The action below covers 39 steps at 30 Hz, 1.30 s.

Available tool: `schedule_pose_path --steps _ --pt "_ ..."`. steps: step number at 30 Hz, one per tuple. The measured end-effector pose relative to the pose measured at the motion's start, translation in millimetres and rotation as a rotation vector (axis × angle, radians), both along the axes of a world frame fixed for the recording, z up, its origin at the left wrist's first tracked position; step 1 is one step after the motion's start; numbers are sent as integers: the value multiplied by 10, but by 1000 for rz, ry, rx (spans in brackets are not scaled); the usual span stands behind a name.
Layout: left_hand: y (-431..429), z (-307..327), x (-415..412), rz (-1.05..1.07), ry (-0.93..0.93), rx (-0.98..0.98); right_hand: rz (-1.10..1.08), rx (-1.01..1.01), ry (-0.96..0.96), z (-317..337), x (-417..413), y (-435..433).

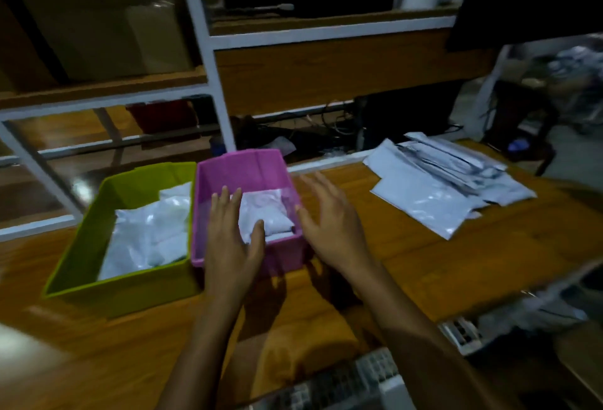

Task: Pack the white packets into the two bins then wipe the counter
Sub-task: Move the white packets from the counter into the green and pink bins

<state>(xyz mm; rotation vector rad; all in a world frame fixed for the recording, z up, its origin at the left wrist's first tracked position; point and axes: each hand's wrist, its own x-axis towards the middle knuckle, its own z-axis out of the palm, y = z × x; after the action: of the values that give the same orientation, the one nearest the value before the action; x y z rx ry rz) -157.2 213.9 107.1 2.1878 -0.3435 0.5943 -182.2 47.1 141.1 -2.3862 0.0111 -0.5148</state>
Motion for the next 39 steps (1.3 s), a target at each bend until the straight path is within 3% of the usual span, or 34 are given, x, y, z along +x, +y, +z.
schedule_pose_path --steps 7,17,32,36,39 --pt "-1110 -484 -795 -179 85 28 -140 95 43 -431 -962 -1049" --pt "-2203 -791 -794 -309 193 129 -375 206 97 -921 -1401 -2230" --pt "-3834 -1120 434 -223 269 -45 -280 81 120 -1000 -141 -3874" --pt "-4347 -1136 773 -42 508 -268 -220 13 105 -875 376 -4199" --pt "-4670 -1314 1060 119 609 -271 -196 -42 101 -810 814 -4435"
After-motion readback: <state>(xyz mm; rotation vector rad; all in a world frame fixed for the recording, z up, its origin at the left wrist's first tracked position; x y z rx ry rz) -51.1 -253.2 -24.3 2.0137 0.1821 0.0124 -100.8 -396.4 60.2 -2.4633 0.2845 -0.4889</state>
